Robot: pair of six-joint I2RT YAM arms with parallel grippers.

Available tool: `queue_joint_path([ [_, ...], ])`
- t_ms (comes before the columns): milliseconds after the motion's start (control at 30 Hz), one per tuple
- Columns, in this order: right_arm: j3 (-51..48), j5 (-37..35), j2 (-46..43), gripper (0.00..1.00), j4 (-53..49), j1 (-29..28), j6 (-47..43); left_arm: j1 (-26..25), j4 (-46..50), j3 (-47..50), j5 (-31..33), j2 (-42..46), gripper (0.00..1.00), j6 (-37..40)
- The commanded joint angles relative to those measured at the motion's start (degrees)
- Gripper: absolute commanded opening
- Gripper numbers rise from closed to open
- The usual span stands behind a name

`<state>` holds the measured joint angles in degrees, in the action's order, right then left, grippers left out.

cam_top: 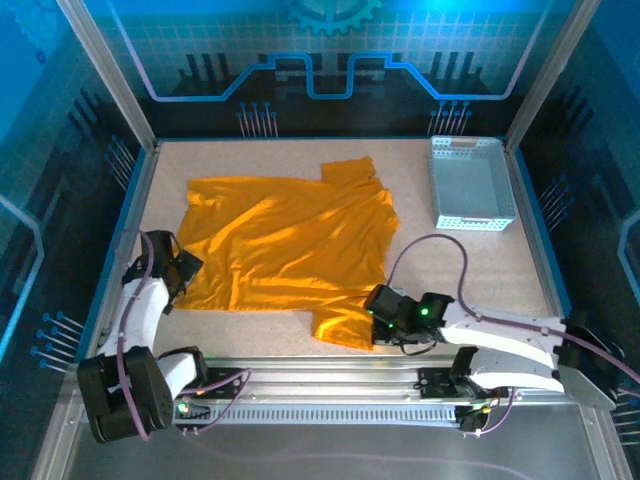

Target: Fold the inside-out t-shirt

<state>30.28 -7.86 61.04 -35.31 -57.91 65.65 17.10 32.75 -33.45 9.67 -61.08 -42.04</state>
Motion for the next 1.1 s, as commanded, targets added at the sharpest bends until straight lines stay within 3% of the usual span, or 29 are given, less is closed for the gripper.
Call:
queue_joint_path([
  [0, -3.39, 1.46, -2.51, 0.04, 0.54, 2.36, 0.14, 0.57, 1.35, 1.23, 1.14, 1.41, 0.99, -0.21],
  [100, -2.44, 2.72, -1.79, 0.24, 0.51, 2.19, -0.33, 0.59, 1.70, 0.95, 1.58, 1.79, 0.99, 0.03],
  [233, -3.51, 5.02, 0.45, 0.32, 4.85, 0.56, 1.55, 0.58, 1.90, 0.28, 1.72, 1.85, 0.99, 0.05],
  [567, -2.04, 7.09, 7.51, 0.33, 9.29, -2.12, 3.17, 0.60, 1.46, 0.23, 1.75, 1.82, 0.99, 0.64],
  [800, 0.26, 6.14, 10.55, 0.21, 5.91, -3.38, 2.78, 0.60, 1.19, 0.58, 2.27, 1.84, 0.99, 0.73],
  [1067, 5.38, 4.49, 14.76, 0.31, 2.78, -6.39, 1.34, 0.63, 0.91, 0.49, 1.81, 1.84, 0.99, 0.64],
])
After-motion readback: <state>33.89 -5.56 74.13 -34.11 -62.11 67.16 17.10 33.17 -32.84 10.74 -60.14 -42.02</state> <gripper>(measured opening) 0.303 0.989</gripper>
